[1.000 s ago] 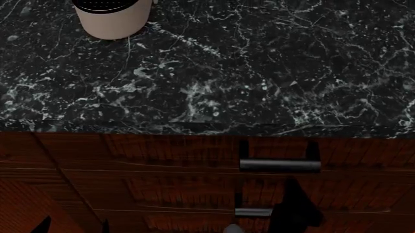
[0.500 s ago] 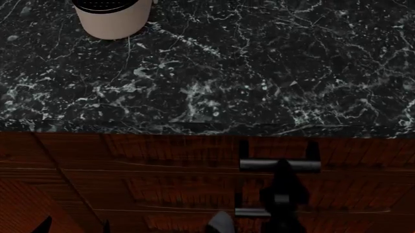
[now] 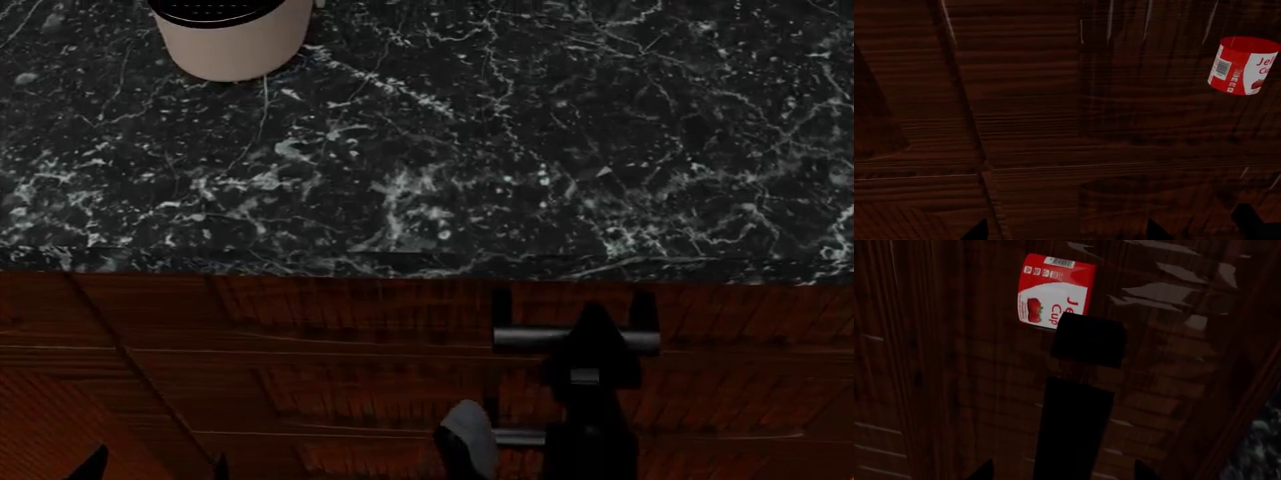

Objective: Open the right drawer.

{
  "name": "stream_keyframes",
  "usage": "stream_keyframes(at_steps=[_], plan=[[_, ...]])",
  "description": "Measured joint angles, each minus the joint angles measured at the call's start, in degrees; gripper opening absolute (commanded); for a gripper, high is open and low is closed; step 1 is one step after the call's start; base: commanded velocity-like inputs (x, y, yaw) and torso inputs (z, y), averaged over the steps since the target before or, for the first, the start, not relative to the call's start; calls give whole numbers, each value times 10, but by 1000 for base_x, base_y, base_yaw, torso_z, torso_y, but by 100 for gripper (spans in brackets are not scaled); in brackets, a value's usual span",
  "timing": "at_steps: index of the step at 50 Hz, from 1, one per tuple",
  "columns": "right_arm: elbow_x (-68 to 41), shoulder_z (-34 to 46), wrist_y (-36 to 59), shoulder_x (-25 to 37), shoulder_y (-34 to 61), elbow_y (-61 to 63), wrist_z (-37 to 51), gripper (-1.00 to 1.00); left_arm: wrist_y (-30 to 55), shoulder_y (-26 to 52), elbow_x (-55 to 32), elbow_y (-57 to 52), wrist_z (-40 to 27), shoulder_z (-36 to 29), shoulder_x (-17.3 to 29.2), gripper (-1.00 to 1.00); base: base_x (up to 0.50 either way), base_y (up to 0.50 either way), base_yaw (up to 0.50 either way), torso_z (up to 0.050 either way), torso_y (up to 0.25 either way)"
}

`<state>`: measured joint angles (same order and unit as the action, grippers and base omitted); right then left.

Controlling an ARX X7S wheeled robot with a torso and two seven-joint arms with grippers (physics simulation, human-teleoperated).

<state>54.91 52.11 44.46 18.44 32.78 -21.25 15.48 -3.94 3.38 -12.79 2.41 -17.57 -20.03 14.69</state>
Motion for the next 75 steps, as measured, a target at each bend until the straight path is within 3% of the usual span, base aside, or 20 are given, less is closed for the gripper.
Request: stream_keyframes(at_steps=[21,22,44,75], plan=[[-24,-1,-36,-31,41,-92,23,100,0,1,-3,0,-3,-5,3,100,0,0,0,0,0],[-25,-1,-38,-32,42,-95,24,-100,0,1,-3,0,-3,-5,3,100,0,0,0,0,0],[-43,-8,-59,-22,42,-80,46,-100,0,2,-6,-1,-7,-9,6,100,0,0,0,0,0],[-3,11,1,38,-38,71,-6,-100,1,3,-9,-3,-13,-15,10,100,-1,1,2,0,0]])
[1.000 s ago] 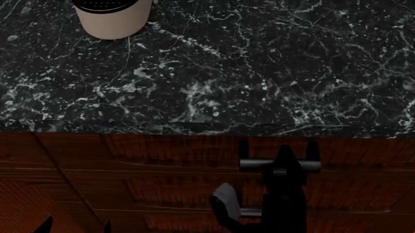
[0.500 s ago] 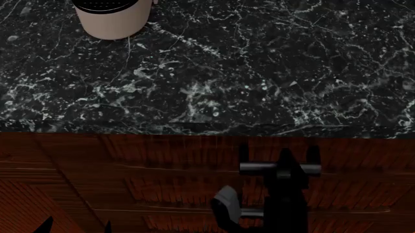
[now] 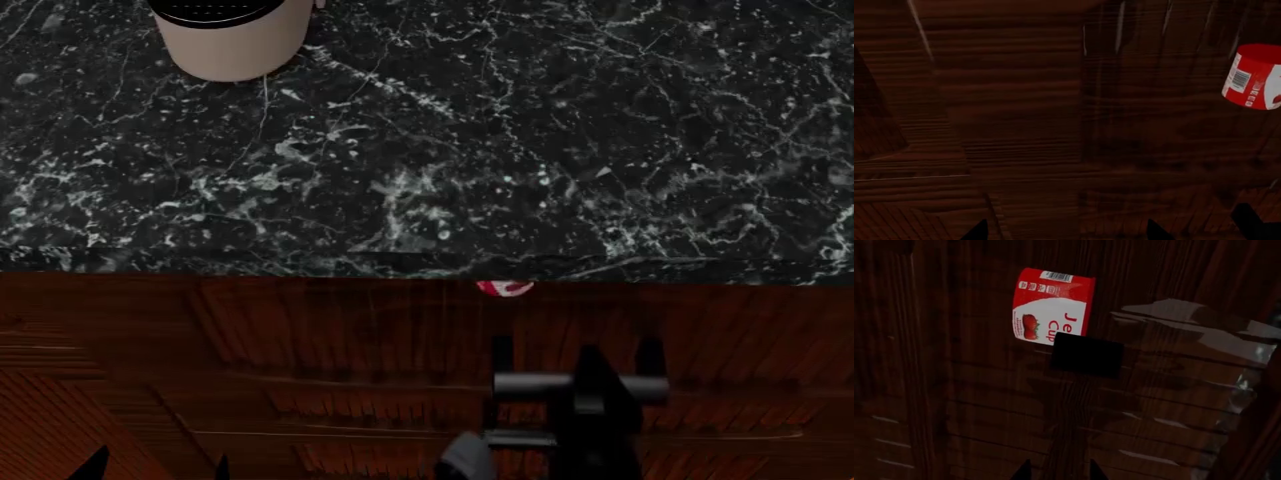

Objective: Open the right drawer.

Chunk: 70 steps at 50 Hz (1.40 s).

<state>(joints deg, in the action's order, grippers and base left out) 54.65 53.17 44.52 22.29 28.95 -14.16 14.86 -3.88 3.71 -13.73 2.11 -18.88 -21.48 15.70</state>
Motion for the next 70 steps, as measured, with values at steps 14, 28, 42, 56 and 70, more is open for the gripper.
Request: stream_keyframes(at_steps=[14,28,42,56,70], plan=[[20,6,23,19,-28,50,-24,-100,-2,0,-1,0,-2,-2,2,100,-1,2,2,0,0],[40,15,47,33,-49,89,-48,-100,-6,2,-3,5,-3,-4,2,100,-1,2,3,0,0],[49,19,61,37,-59,105,-58,-100,-4,1,-4,1,-6,-7,5,100,-12,2,2,0,0],[50,21,65,37,-61,112,-63,-100,-6,2,-6,2,-8,-9,6,100,-174,0,0,1,1],[46,20,65,36,-63,111,-56,-100,-9,3,-7,5,-8,-11,7,100,-197,0,0,0,1]])
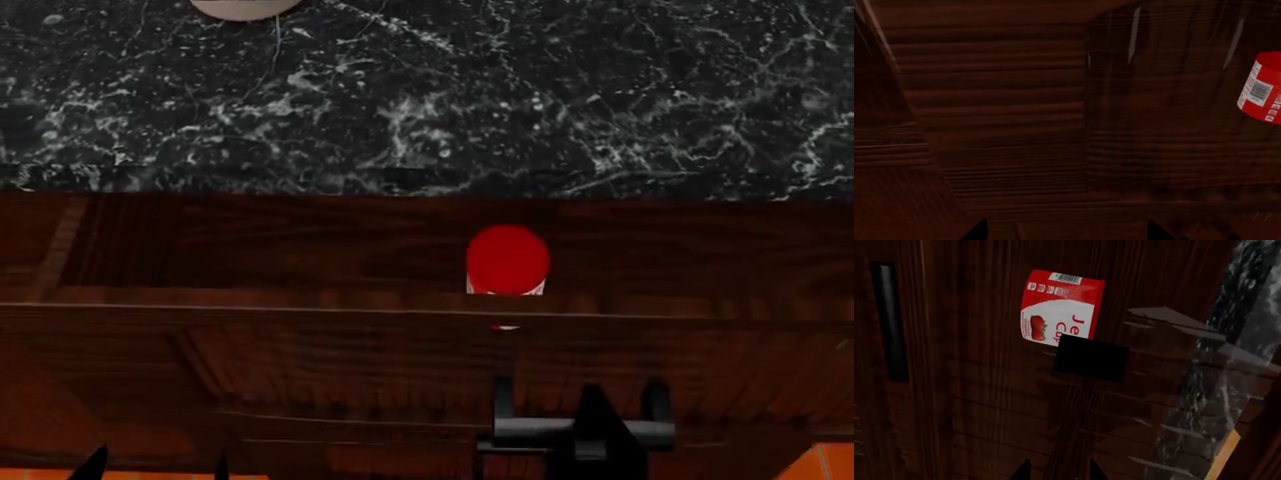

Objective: Open the right drawer.

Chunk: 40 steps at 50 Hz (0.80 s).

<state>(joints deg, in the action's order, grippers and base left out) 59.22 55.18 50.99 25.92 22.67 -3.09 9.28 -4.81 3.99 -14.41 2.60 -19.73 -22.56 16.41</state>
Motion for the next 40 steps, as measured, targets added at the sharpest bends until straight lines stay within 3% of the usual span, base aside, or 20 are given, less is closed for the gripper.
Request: stream_keyframes(at_steps=[40], plan=[[-3,3,-2,0,5,-3,-1,-100,2,1,-5,-4,-6,-6,4,100,-193,0,0,1,1]])
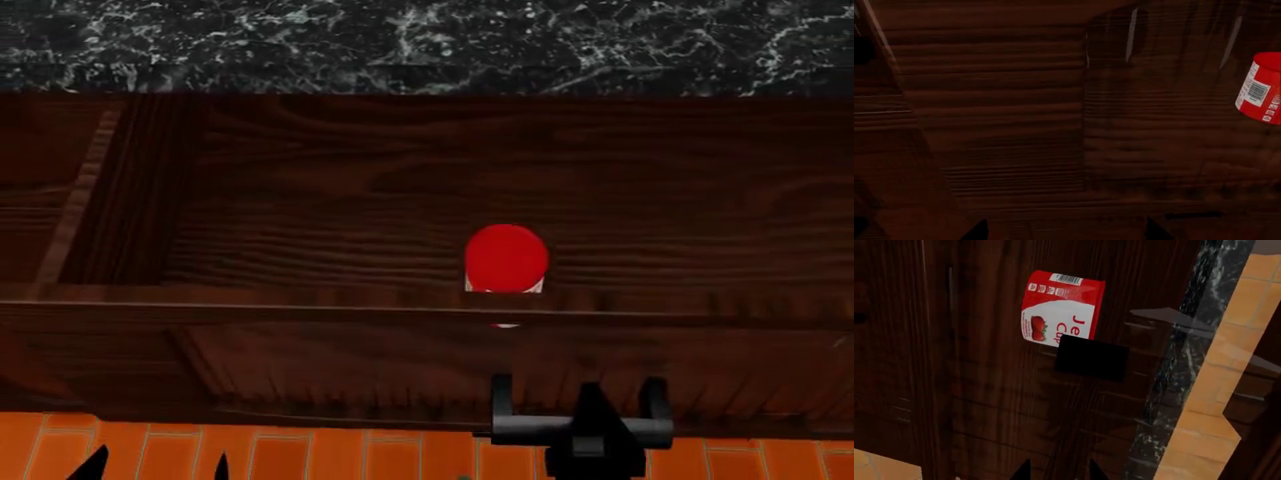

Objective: Open the right drawer.

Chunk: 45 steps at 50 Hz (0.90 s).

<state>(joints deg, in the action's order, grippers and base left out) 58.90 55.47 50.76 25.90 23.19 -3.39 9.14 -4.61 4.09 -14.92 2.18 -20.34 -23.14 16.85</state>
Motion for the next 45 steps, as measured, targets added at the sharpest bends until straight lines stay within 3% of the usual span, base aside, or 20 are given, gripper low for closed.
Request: stream_keyframes(at_steps=[45], plan=[[2,2,-1,1,1,2,-4,-100,-5,3,-3,5,-5,-6,4,100,-164,0,0,0,1]])
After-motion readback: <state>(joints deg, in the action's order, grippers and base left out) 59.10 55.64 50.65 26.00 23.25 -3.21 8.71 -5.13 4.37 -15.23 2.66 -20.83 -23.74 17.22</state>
